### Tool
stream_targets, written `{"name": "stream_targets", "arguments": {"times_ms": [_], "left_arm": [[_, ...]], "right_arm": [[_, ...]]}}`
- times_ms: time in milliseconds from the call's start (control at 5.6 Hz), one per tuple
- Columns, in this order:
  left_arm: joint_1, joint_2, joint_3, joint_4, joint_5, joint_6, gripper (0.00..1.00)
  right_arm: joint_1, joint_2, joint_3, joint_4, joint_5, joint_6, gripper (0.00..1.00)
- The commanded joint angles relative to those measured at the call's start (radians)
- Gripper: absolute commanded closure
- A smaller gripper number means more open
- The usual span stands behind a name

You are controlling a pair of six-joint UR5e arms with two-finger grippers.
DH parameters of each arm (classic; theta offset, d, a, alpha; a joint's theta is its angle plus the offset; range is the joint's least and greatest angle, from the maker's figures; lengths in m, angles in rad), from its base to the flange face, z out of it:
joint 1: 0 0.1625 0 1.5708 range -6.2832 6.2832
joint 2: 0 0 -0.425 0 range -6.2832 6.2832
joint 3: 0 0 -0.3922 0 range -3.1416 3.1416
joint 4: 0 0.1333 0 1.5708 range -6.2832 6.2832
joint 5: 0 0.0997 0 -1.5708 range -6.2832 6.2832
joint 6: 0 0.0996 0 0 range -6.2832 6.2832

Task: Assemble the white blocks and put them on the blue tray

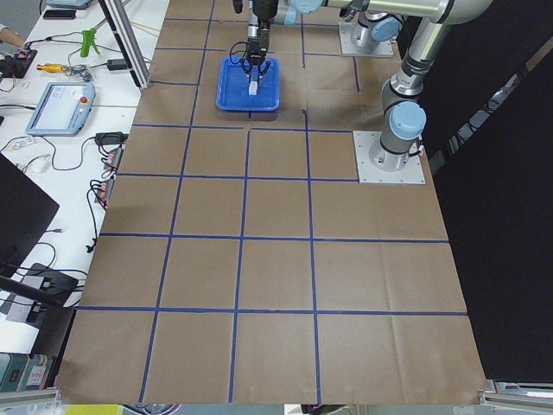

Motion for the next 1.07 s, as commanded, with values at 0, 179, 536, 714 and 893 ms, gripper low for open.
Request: {"name": "stream_targets", "arguments": {"times_ms": [0,179,536,714,893], "left_arm": [[0.002,0.000,0.000,0.000,-0.001,0.001,0.01],[0.000,0.000,0.000,0.000,-0.001,0.003,0.01],[0.002,0.000,0.000,0.000,-0.001,0.004,0.01],[0.000,0.000,0.002,0.000,-0.001,0.003,0.01],[0.000,0.000,0.002,0.000,-0.001,0.003,0.01]], "right_arm": [[0.000,0.002,-0.001,-0.017,0.001,0.028,0.82],[0.000,0.002,-0.001,-0.023,0.000,0.032,0.82],[0.000,0.002,-0.001,-0.024,0.001,0.032,0.74],[0.000,0.004,-0.001,-0.024,0.001,0.033,0.60],[0.000,0.004,-0.001,-0.022,0.003,0.033,0.47]]}}
